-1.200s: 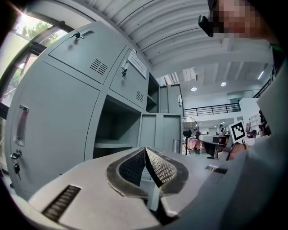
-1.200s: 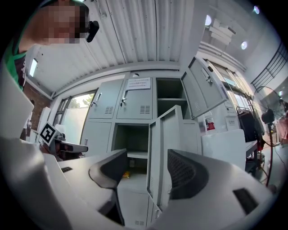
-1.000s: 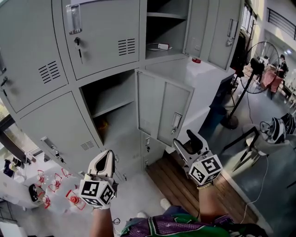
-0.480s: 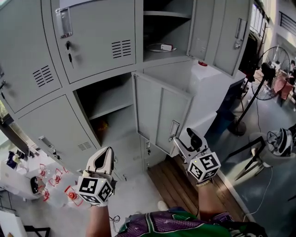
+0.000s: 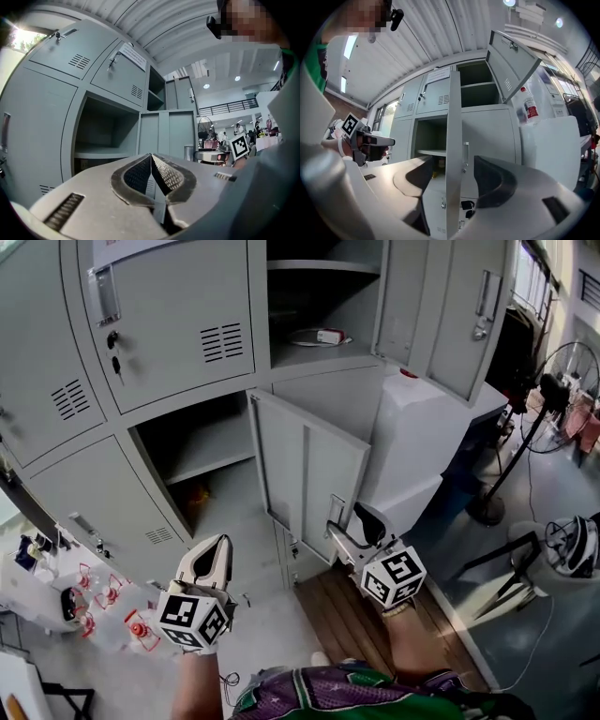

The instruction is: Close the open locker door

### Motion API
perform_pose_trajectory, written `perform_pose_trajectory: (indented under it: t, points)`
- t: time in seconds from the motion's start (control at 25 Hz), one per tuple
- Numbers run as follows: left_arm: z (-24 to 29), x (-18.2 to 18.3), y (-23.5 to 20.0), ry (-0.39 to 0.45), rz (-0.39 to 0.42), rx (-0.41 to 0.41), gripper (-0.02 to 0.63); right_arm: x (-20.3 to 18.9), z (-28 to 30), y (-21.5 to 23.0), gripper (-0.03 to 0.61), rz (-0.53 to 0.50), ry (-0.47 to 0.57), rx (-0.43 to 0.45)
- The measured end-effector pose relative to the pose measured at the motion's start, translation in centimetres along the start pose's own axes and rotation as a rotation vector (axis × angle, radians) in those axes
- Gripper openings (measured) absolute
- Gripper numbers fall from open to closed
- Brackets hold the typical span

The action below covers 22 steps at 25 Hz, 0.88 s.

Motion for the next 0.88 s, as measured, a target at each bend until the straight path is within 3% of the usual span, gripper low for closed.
perform_pose_trajectory:
  t: [0.32,0.88]
  points:
    - [1.5,-0.3,1.7,-0.018,0.024,0.049,0.023,-2.0,0.2,0.7,0.242,0.004,-0.013,0.108]
    - [2.5,-2.1,4.3,-0.025,0.026,0.111,0.023,-2.2,0.9,1.2,0.147,-0.011,0.012,0.256]
Point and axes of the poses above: the fingertips, and each gripper's own axes: z forward along the fingers, y to its right, x out of its top, the point moved 7 cm from there along -z, backward along the fingers, and after that the axes turned 10 degrees about -x, right-handed, at the moved point
